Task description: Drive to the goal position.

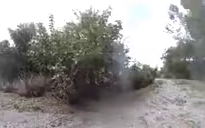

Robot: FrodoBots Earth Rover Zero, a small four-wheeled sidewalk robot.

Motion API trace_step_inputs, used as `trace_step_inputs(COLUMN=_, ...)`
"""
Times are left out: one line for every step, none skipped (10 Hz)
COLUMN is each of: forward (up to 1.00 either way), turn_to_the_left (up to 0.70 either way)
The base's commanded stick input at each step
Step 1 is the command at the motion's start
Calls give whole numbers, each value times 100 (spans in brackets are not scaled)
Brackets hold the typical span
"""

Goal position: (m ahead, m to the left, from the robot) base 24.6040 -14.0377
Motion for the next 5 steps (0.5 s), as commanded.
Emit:
trace_step_inputs(forward=0, turn_to_the_left=-45)
trace_step_inputs(forward=0, turn_to_the_left=-45)
trace_step_inputs(forward=0, turn_to_the_left=-45)
trace_step_inputs(forward=0, turn_to_the_left=-45)
trace_step_inputs(forward=0, turn_to_the_left=-45)
